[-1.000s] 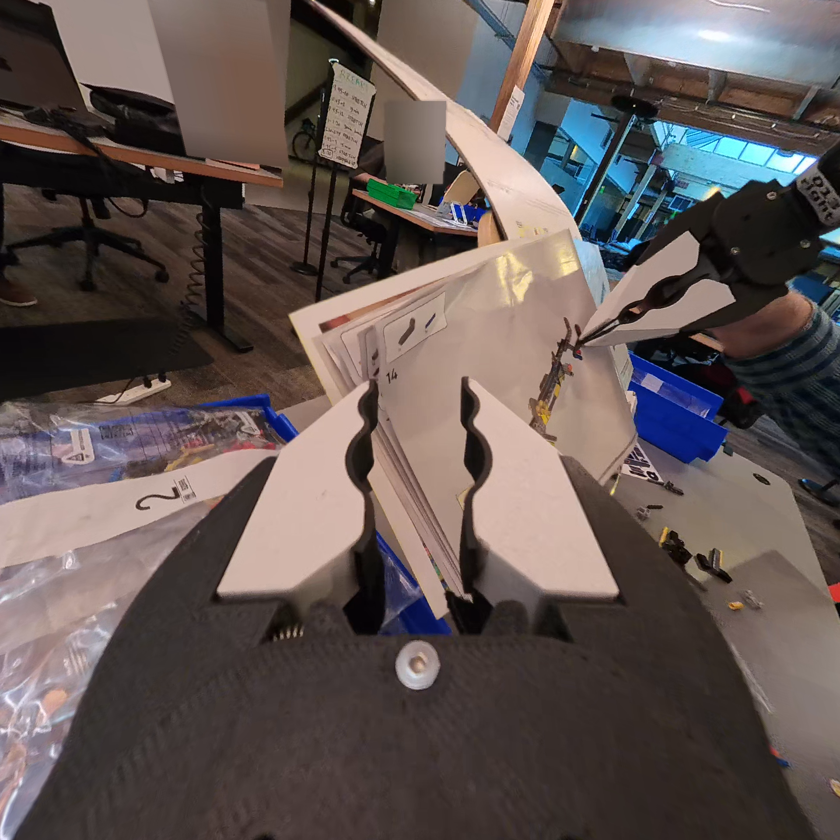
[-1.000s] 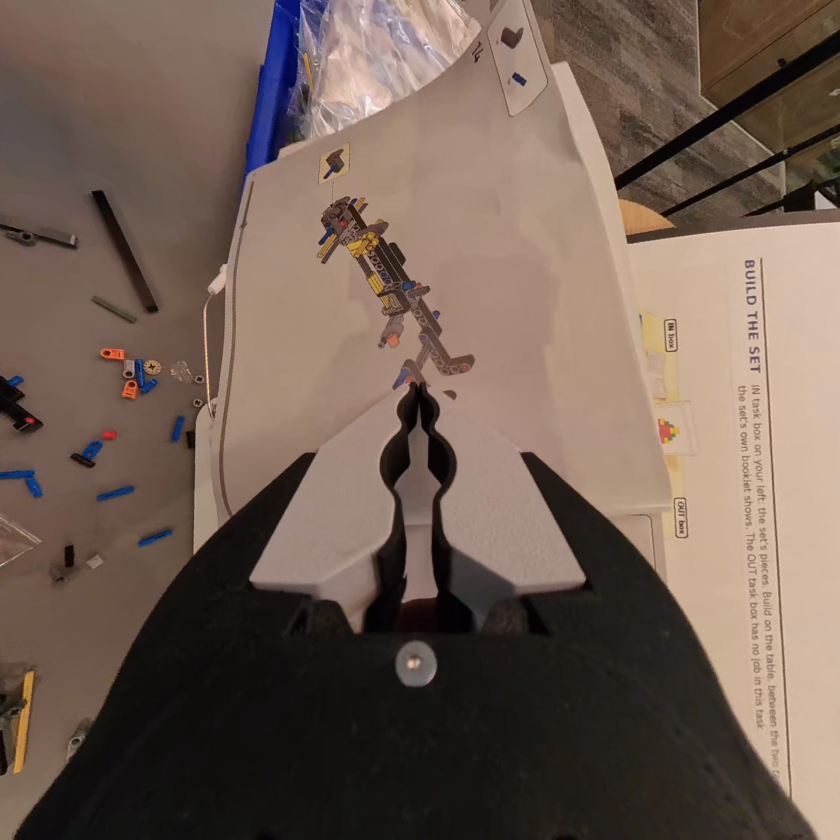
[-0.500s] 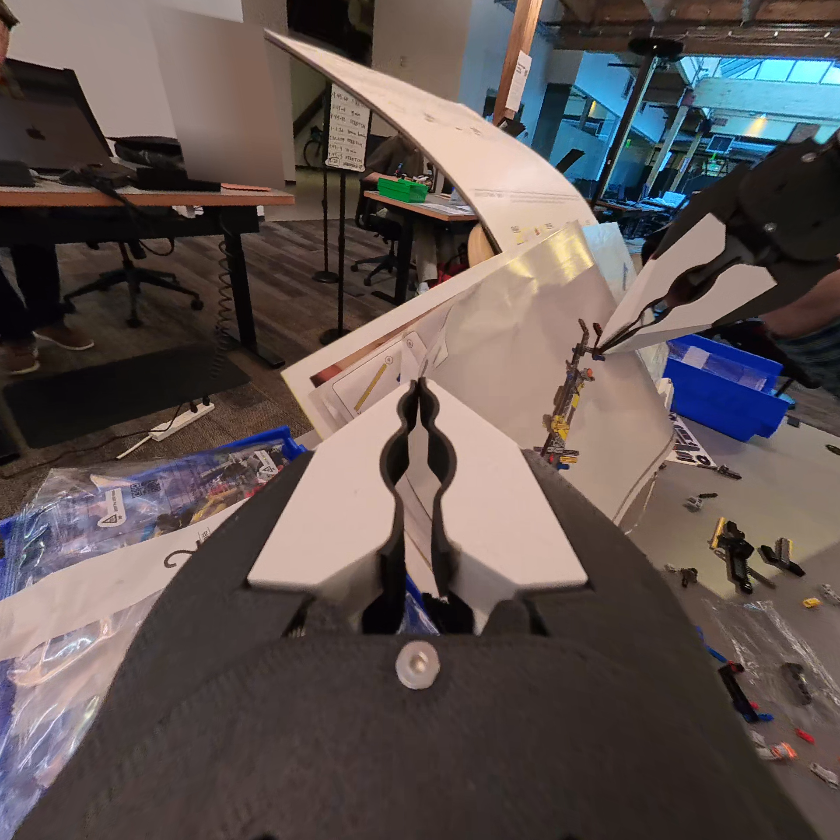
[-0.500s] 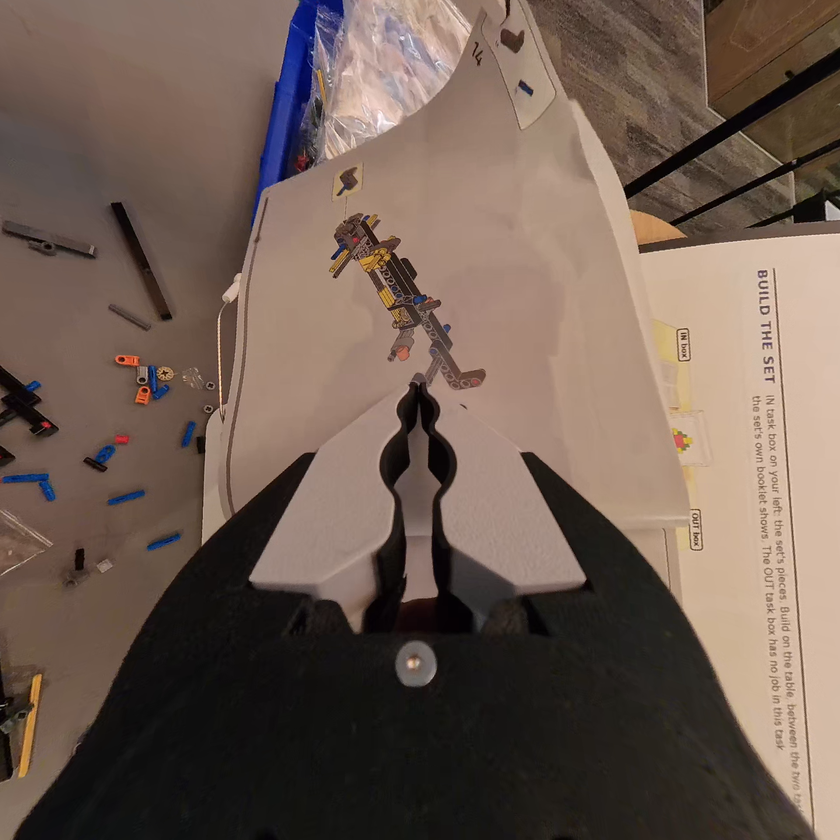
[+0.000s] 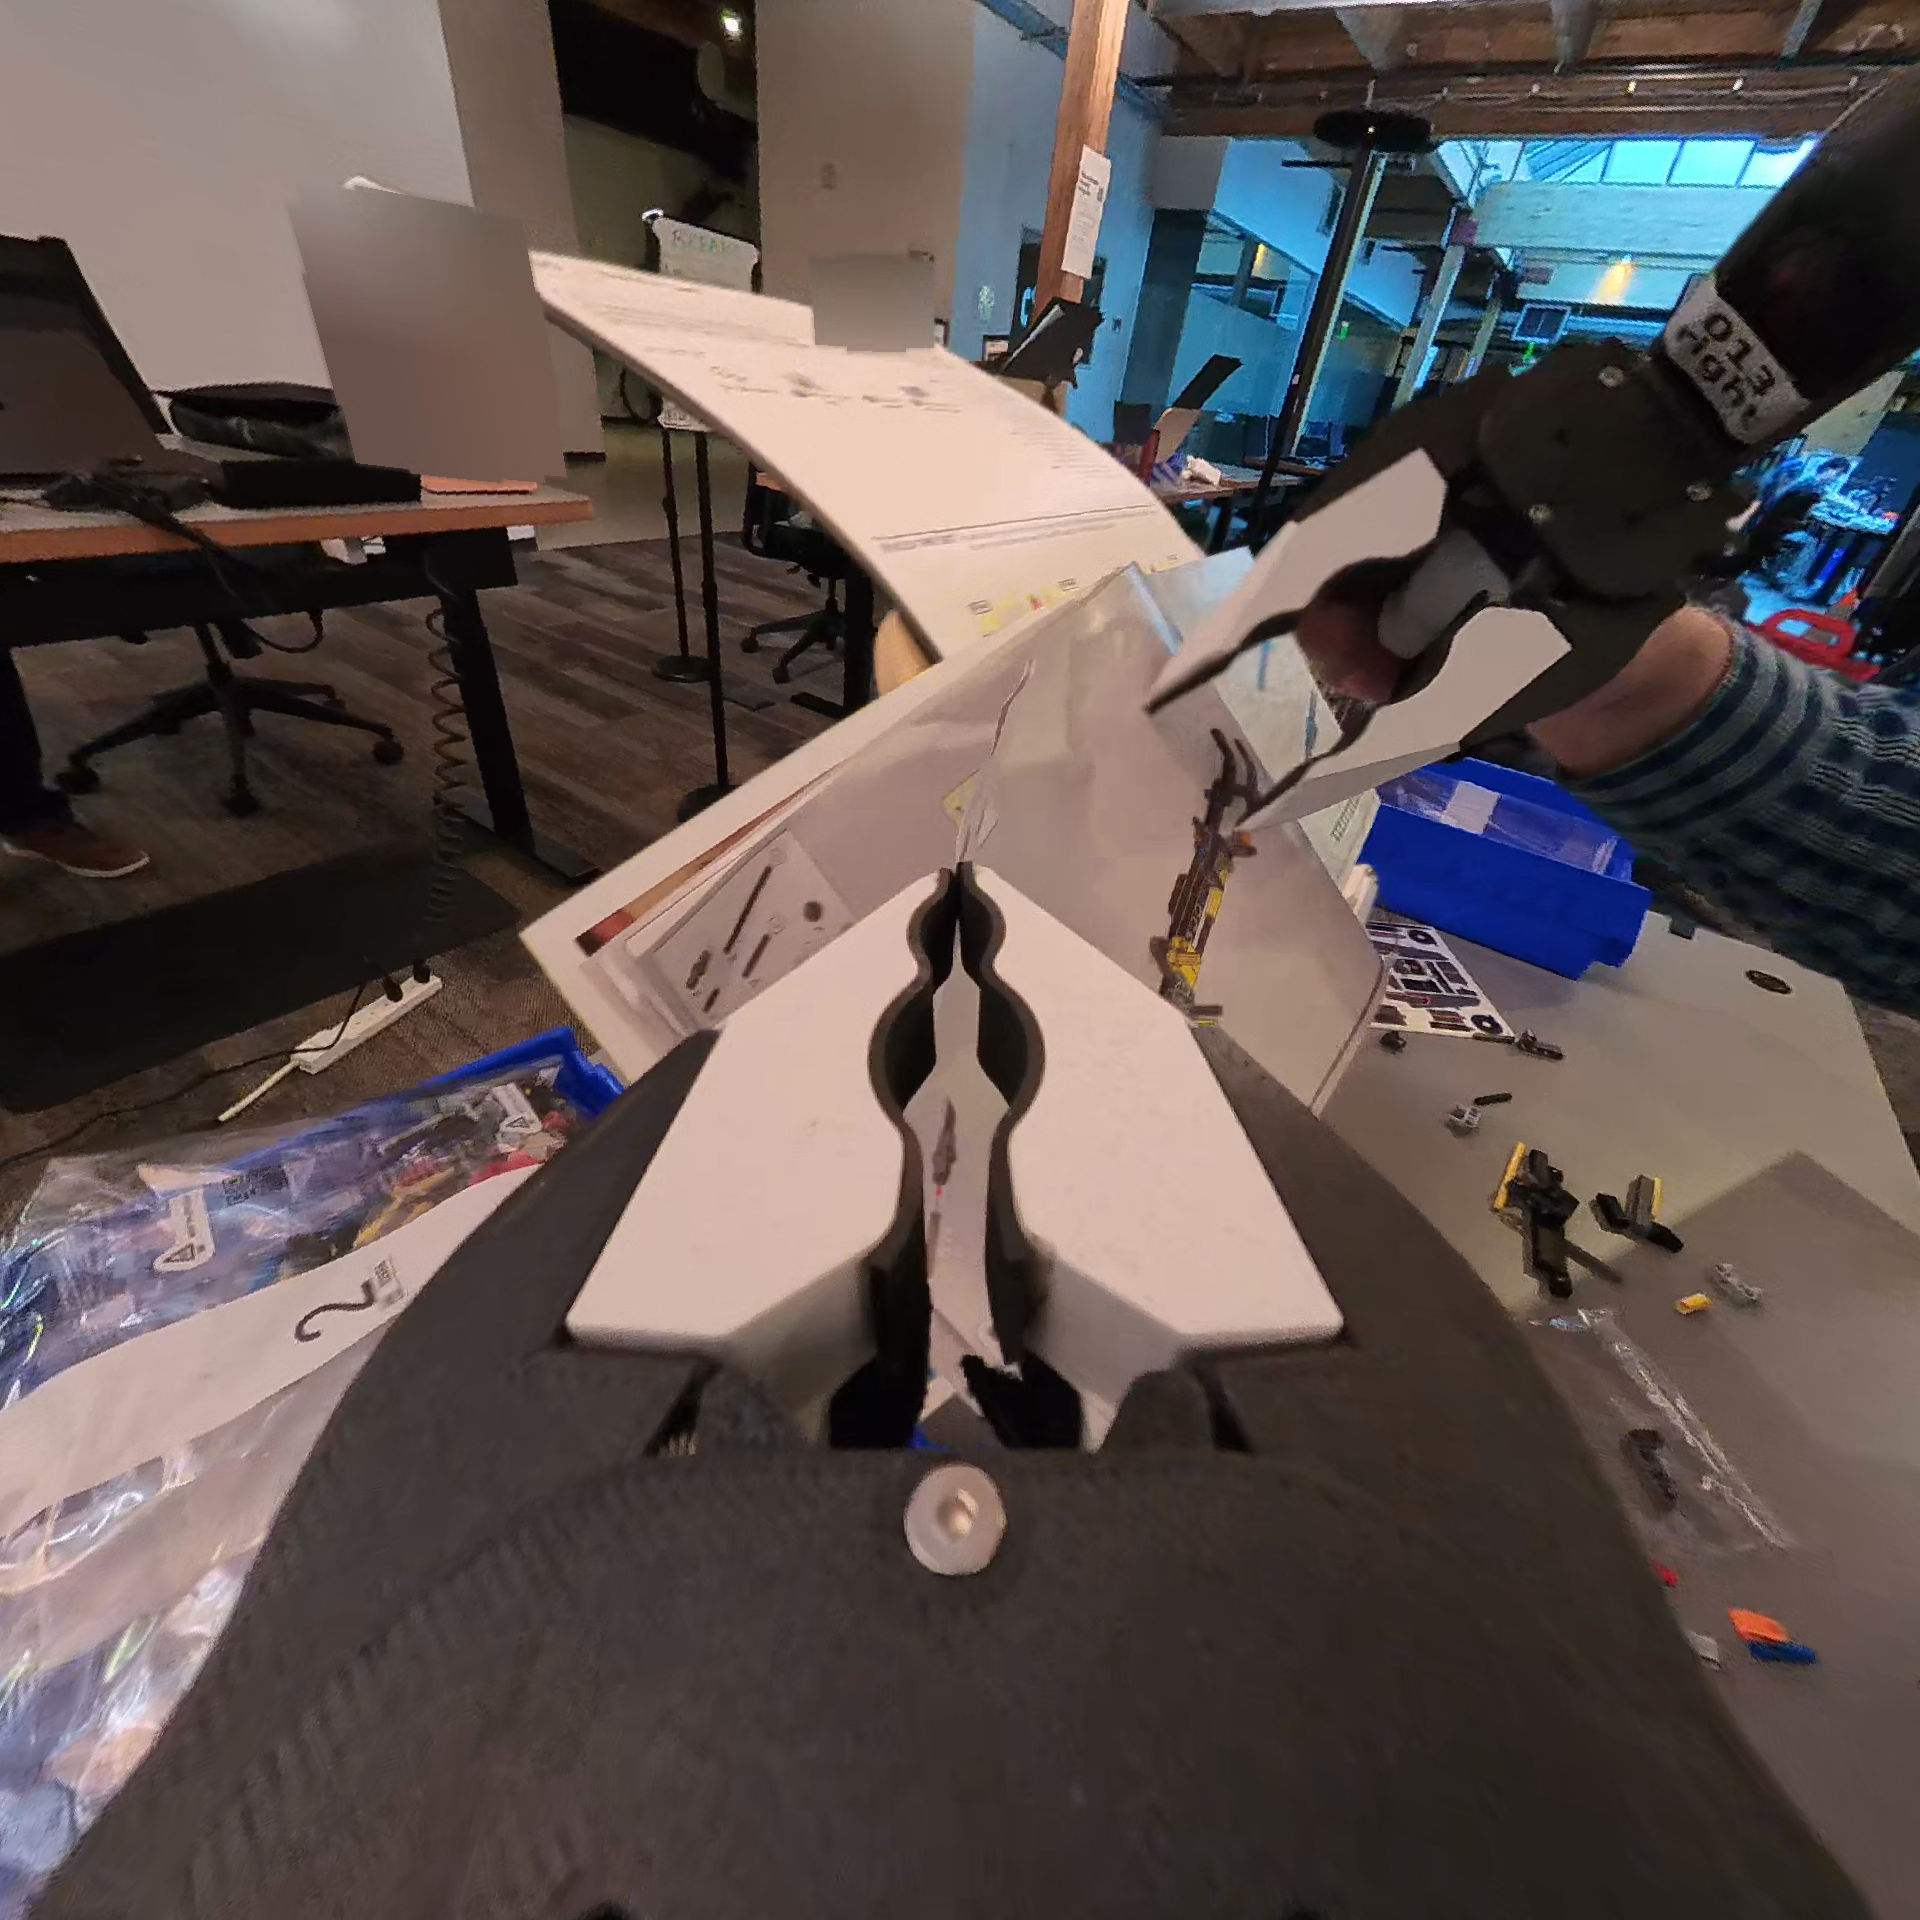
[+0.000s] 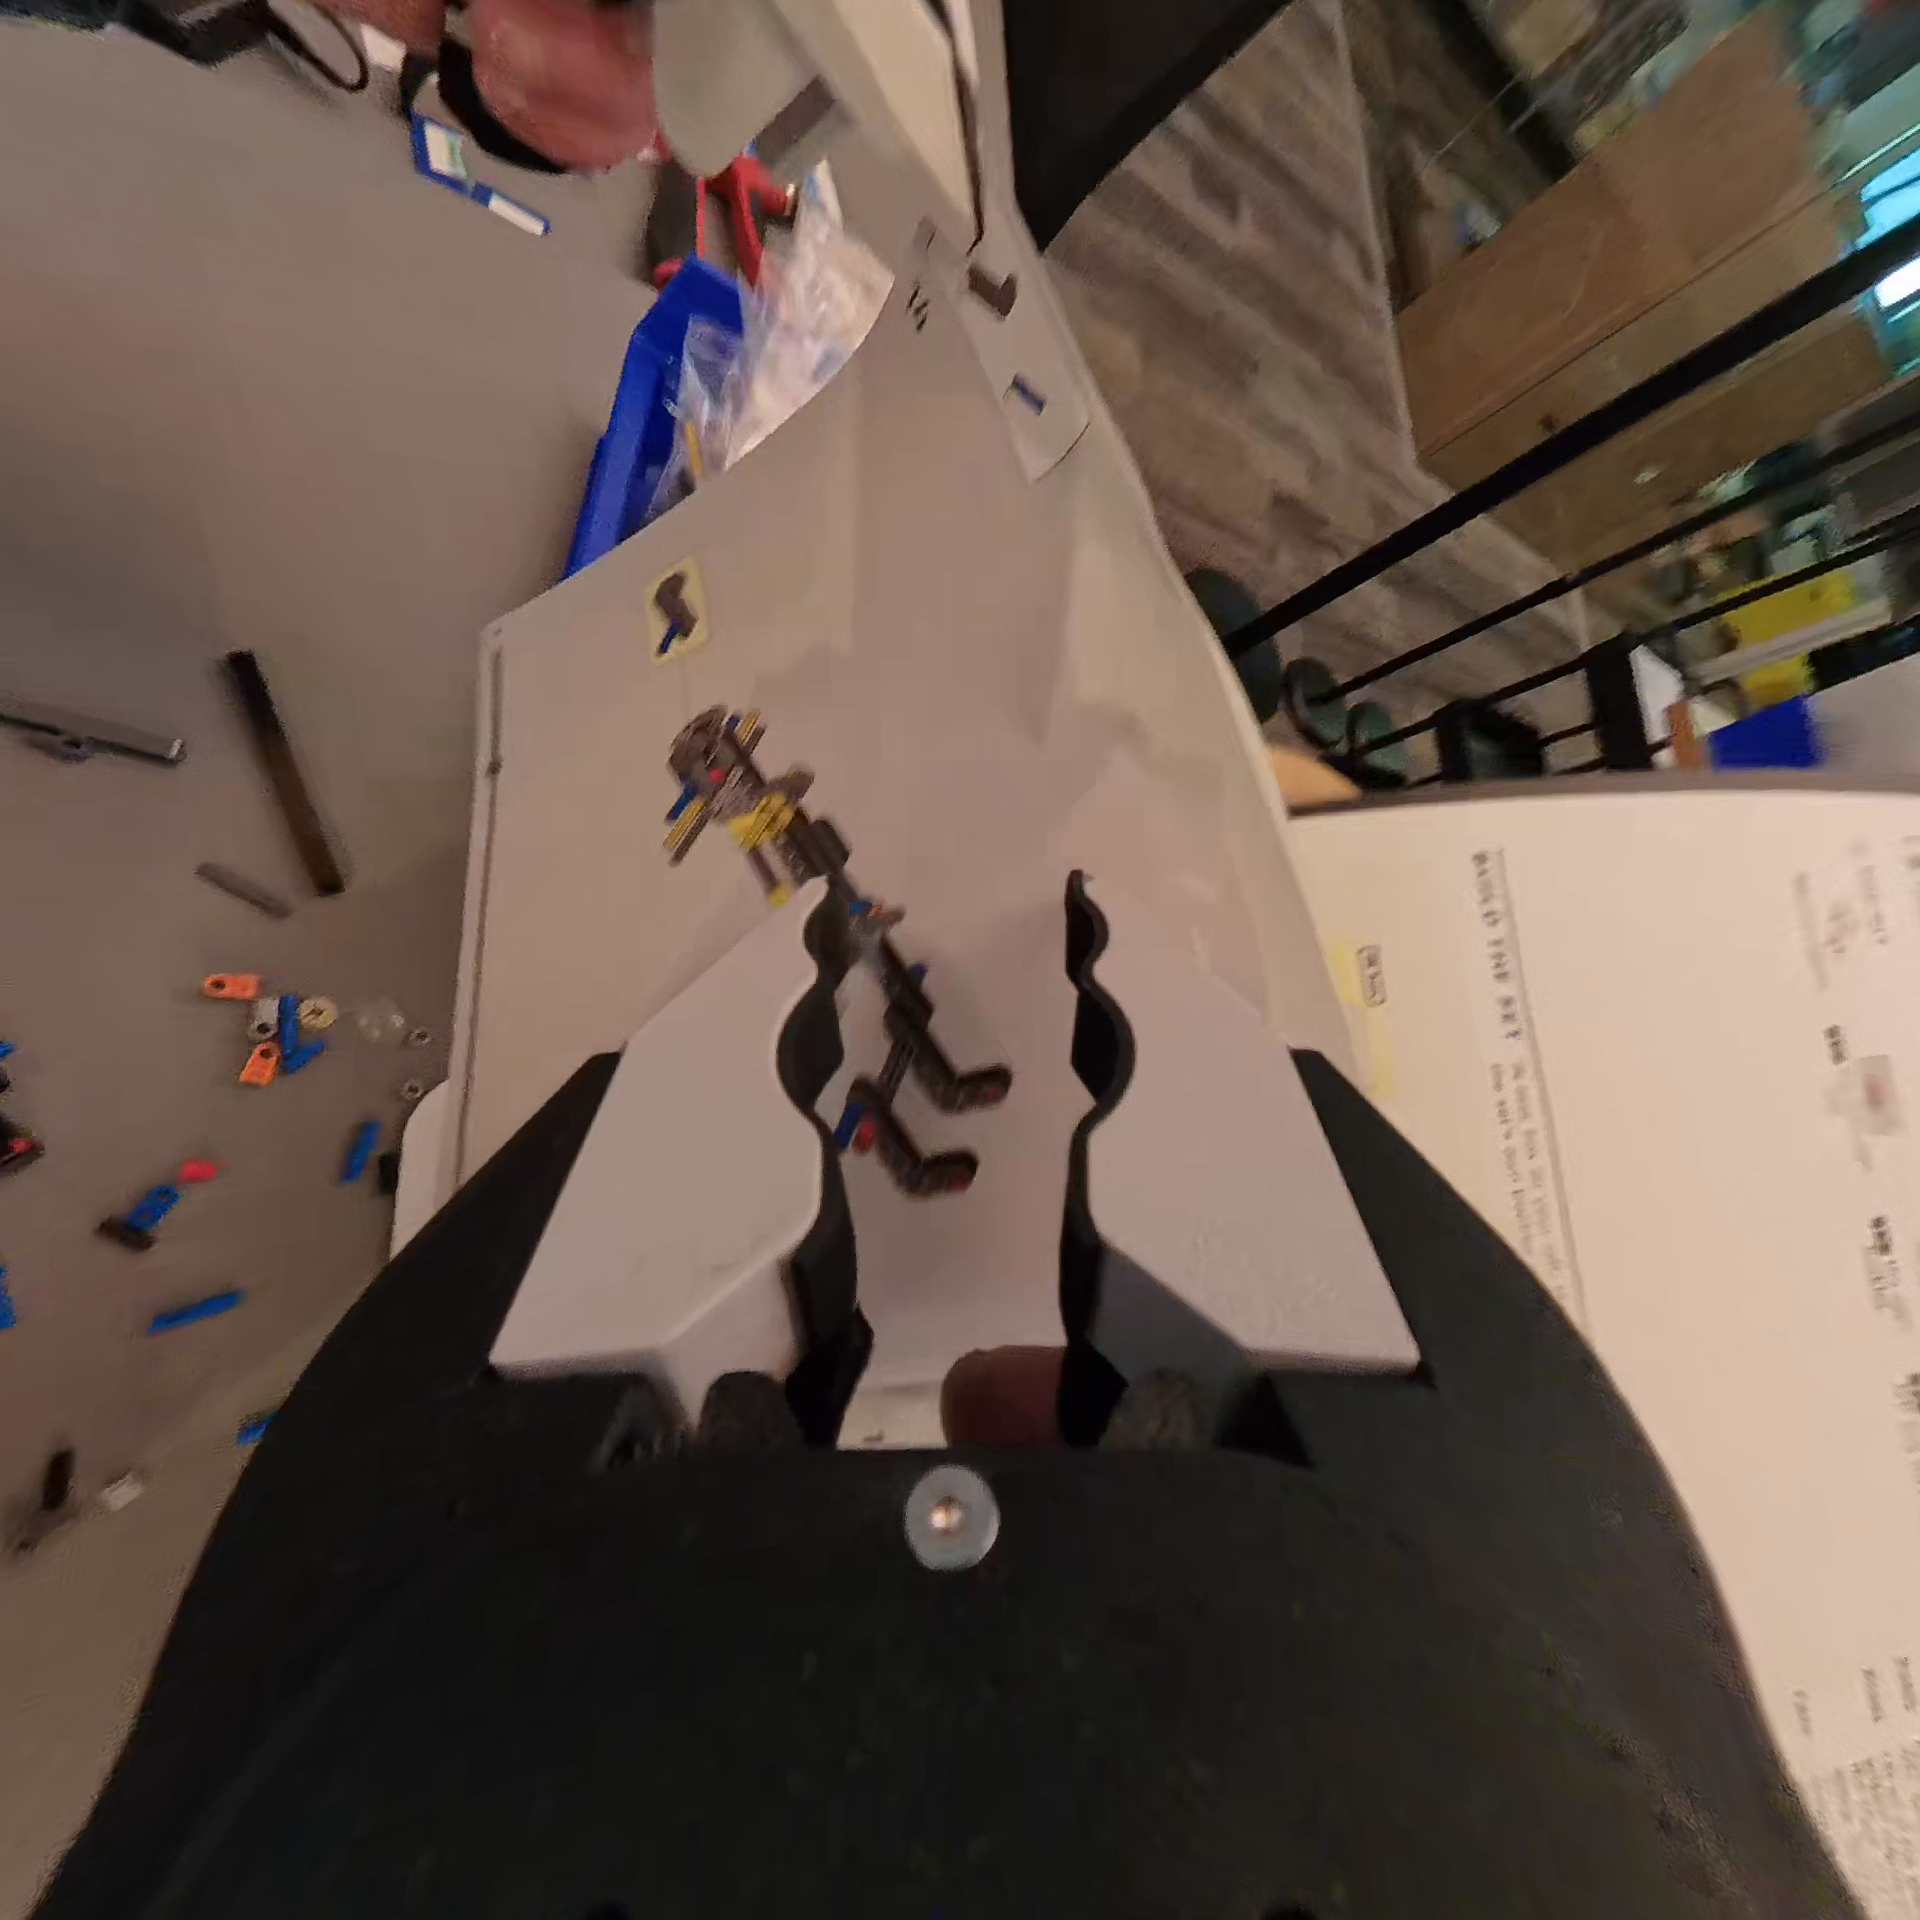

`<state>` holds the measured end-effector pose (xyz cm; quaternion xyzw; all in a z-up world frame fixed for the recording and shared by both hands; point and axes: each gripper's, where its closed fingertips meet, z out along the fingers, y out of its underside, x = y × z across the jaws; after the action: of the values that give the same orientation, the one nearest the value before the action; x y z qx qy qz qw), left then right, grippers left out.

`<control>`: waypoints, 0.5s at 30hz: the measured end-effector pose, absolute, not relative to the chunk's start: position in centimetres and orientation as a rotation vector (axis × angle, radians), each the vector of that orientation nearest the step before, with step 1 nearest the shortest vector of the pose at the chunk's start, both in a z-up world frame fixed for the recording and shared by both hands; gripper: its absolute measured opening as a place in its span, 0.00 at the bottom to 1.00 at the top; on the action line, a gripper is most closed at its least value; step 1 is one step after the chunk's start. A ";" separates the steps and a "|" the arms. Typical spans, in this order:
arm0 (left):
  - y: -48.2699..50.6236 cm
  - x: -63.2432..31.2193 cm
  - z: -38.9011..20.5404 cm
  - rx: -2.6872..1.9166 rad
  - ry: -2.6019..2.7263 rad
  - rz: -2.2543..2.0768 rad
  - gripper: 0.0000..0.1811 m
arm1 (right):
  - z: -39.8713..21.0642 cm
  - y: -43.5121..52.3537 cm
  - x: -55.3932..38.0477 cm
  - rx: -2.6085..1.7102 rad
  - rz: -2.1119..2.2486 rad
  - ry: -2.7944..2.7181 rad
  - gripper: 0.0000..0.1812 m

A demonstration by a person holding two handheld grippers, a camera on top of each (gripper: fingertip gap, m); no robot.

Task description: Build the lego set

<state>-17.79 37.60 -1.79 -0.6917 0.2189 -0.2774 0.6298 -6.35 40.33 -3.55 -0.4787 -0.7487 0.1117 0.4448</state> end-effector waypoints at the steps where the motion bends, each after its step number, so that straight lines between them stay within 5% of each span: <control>1: 37.2 -17.4 -1.6 -1.579 0.513 -0.625 0.00 | -3.1 40.1 -6.7 -1.155 0.274 -1.844 0.23; 15: 33.6 -13.8 1.1 -1.516 0.615 -0.570 0.00 | -0.5 40.1 -9.4 -1.057 0.324 -1.772 0.29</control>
<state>-13.76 33.55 1.13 -0.6667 0.2704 -0.2506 0.6478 -9.42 40.05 -0.49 -0.4375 -0.7336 0.1339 0.5025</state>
